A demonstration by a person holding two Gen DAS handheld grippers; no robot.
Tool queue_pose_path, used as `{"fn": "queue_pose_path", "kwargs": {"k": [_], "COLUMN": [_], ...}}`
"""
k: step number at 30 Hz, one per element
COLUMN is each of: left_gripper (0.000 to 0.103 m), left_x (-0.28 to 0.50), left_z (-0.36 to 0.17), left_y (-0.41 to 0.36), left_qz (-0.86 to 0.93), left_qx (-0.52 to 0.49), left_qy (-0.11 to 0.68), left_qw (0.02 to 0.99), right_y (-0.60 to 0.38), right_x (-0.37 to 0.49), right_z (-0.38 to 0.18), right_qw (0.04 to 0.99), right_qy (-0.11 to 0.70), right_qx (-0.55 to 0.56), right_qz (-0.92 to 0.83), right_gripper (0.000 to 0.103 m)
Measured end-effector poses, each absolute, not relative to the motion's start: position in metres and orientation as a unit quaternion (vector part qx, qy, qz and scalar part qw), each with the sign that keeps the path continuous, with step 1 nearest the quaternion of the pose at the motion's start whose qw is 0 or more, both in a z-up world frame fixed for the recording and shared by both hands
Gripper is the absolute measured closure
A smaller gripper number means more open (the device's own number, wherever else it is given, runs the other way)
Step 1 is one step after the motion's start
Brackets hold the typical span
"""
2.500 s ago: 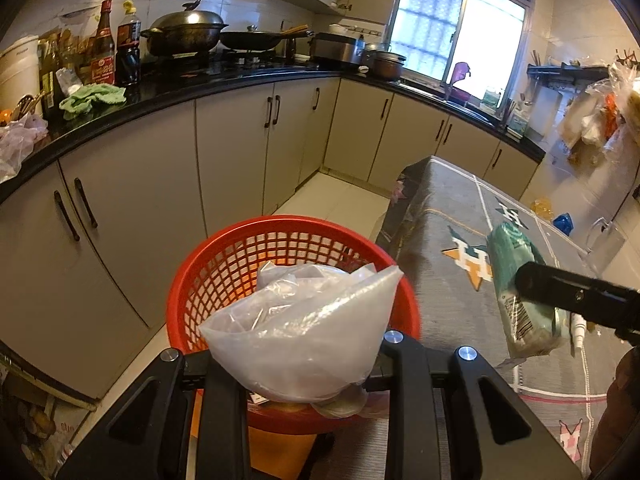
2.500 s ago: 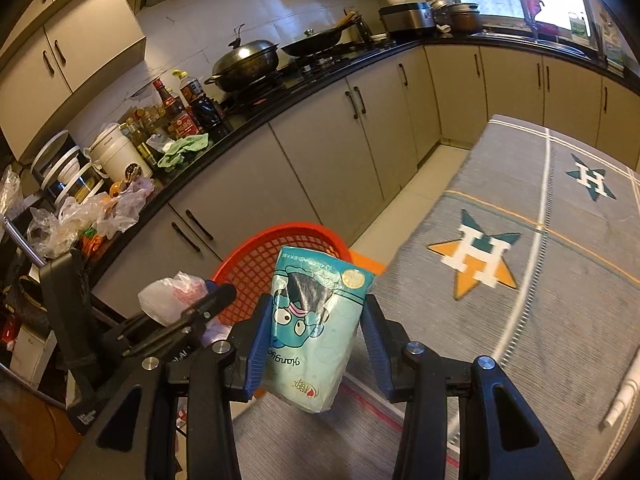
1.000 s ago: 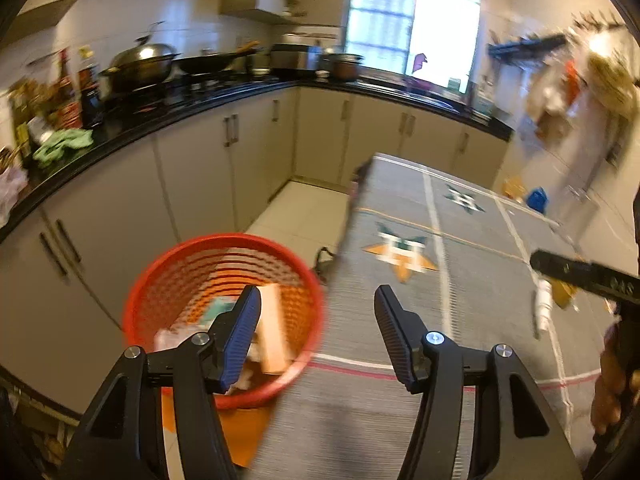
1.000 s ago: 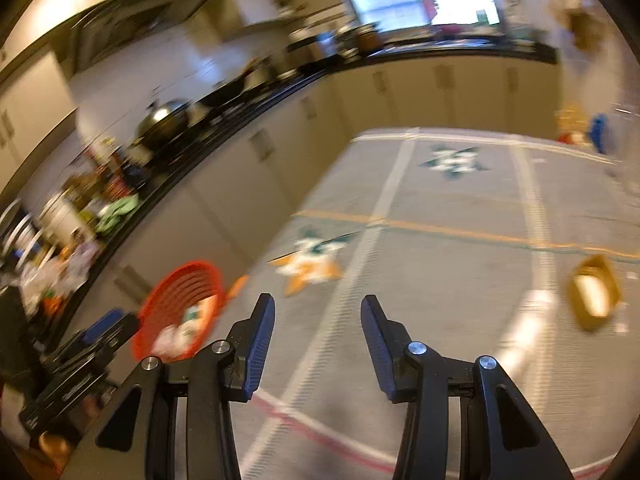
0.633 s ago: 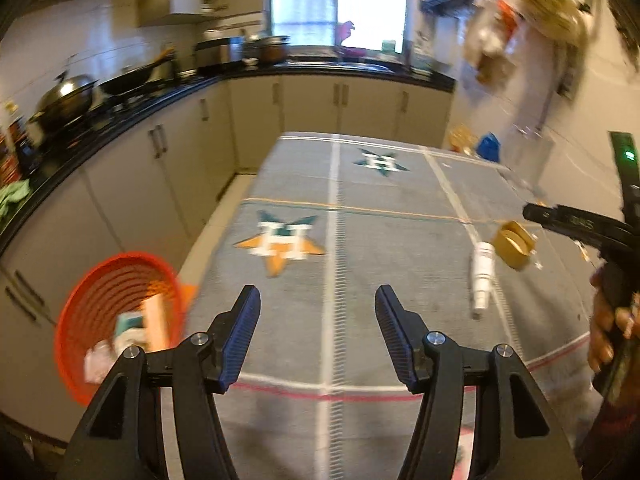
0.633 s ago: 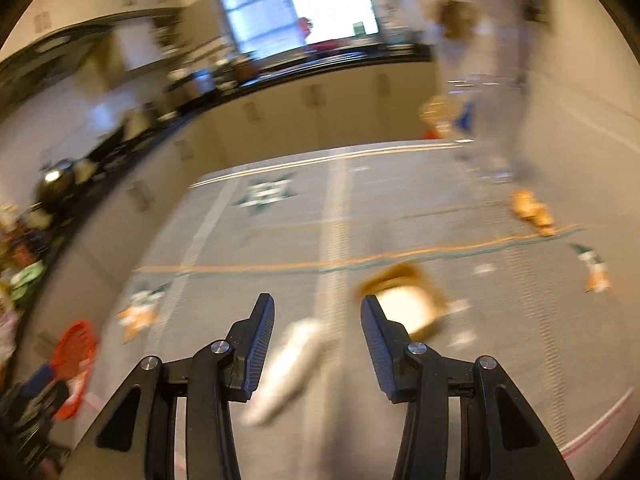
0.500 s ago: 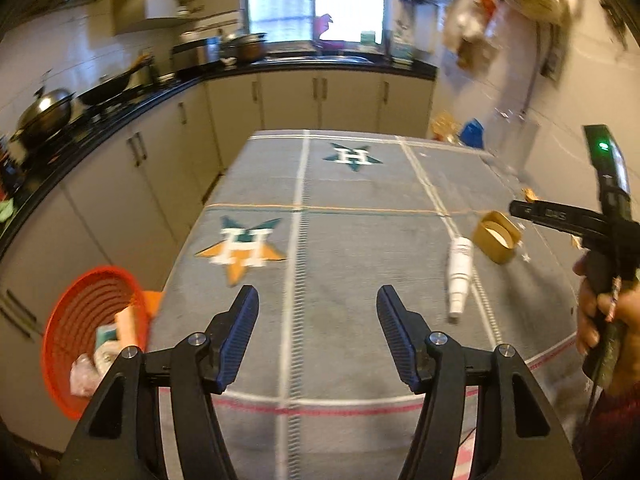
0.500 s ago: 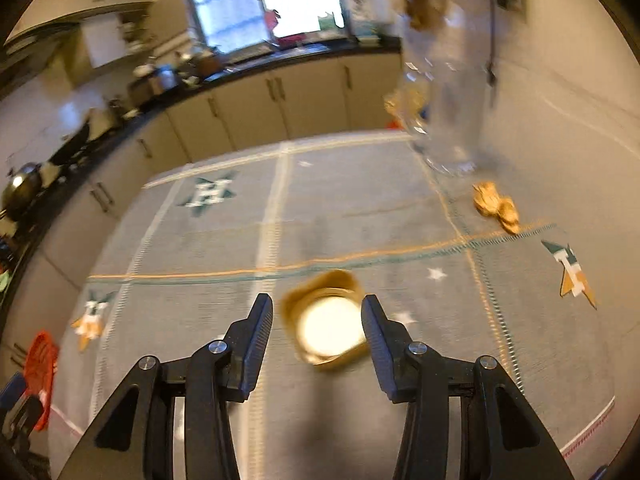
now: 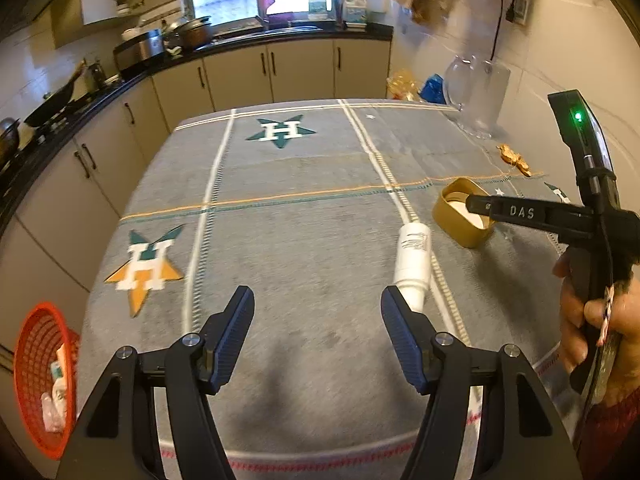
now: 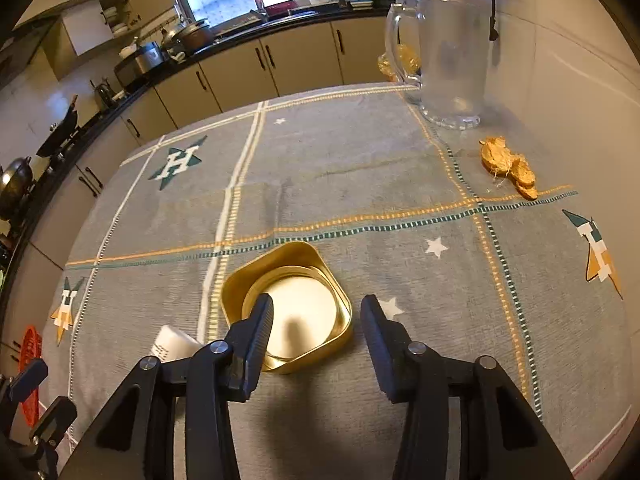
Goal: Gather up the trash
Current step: 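Grasp the white spray bottle with the left gripper while the right grasps the yellow lid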
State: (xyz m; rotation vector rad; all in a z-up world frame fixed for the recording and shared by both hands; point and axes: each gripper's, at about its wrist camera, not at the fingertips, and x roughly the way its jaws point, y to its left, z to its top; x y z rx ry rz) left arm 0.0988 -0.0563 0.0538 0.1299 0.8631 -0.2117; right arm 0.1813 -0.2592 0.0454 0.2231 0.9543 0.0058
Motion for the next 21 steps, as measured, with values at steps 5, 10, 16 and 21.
{"fn": "queue_pose_path", "kwargs": {"k": [5, 10, 16, 21], "left_gripper": [0.038, 0.038, 0.038, 0.039], "left_x": [0.111, 0.122, 0.132, 0.136], "left_z": [0.042, 0.027, 0.015, 0.006], "left_y": [-0.087, -0.112, -0.125, -0.135], "left_qz": [-0.127, -0.128, -0.123, -0.119], "left_qx": [0.086, 0.116, 0.133, 0.149], "left_qy": [0.424, 0.430, 0.434, 0.432], "left_qw": [0.893, 0.886, 0.883, 0.881], "right_y": [-0.261, -0.265, -0.272, -0.275], "right_x": [0.181, 0.177, 0.166, 0.163], "right_z": [0.038, 0.040, 0.055, 0.059], "right_qw": [0.876, 0.876, 0.886, 0.887], "right_qy": [0.472, 0.471, 0.448, 0.442], "right_qx": [0.101, 0.109, 0.120, 0.127], "right_qz": [-0.008, -0.017, -0.026, -0.027], "right_gripper": [0.084, 0.090, 0.090, 0.090]}}
